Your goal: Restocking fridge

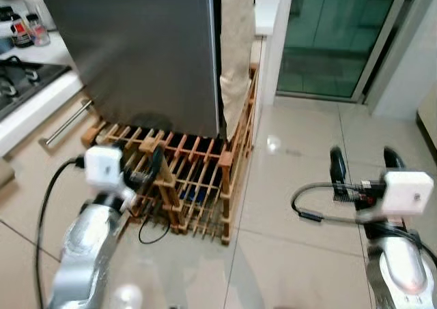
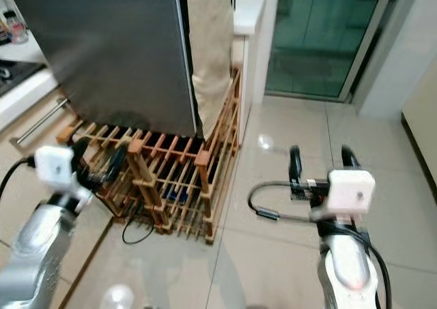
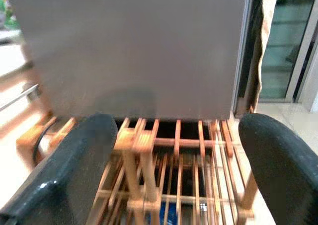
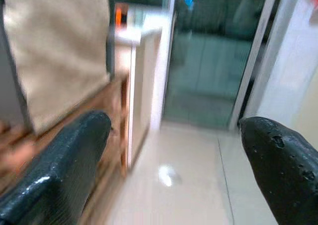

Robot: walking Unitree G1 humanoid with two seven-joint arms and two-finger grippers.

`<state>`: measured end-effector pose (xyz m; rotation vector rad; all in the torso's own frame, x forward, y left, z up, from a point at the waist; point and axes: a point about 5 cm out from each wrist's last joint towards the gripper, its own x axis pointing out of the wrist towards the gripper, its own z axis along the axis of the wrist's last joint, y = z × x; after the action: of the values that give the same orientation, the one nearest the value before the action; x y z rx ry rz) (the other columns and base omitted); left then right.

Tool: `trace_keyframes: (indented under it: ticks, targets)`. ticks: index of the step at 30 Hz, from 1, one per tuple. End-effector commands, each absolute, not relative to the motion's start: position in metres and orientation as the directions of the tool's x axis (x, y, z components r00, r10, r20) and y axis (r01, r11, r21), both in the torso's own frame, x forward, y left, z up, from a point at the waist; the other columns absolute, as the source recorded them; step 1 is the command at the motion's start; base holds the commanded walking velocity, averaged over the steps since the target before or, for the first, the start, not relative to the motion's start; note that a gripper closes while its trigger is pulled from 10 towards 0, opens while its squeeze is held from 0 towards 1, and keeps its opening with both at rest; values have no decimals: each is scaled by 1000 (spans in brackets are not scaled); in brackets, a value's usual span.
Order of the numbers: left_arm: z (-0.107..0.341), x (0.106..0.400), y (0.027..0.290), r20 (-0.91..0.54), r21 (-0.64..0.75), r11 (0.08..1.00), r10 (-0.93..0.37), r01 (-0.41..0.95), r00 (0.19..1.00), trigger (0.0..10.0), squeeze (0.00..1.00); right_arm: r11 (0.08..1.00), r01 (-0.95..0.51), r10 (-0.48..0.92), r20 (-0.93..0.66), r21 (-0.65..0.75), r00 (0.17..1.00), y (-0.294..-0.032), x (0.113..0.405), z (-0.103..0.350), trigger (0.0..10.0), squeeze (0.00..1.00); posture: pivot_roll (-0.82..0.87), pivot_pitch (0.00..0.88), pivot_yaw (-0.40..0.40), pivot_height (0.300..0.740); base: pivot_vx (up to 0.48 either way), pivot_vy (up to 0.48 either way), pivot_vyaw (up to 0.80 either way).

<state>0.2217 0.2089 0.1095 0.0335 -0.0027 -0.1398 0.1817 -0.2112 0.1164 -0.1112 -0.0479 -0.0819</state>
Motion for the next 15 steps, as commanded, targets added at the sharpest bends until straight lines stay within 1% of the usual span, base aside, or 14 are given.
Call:
trace_keyframes:
  ticks: [1,3,6,7,9,15]
  targets:
    - [139,223,199,108,36,984,-178,175,978,10000,0,993,56,-48,75,-106,996,-208,178,125,10000,0,-173,0,34,740,0,0,0]
    - [146,226,194,134,32,983,-183,180,974,10000,0,993,59,-52,73,-105,996,-209,178,125,10000,0,-173,0,32,740,0,0,0]
    - [164,236,181,200,25,978,-207,206,958,10000,0,991,72,-62,94,-109,994,-210,179,121,10000,0,-176,0,37,740,0,0,0]
    - [167,238,179,213,23,977,-211,211,954,10000,0,991,74,-63,100,-109,993,-210,180,120,10000,0,-176,0,37,740,255,0,0]
    - [169,240,178,222,11,977,-211,214,952,10000,0,991,76,-64,106,-110,992,-209,180,120,10000,0,-178,0,39,740,330,0,0]
    - [164,244,177,182,-23,977,-203,210,962,10000,0,991,80,-68,105,-107,992,-208,183,120,10000,0,-182,0,42,740,480,0,0]
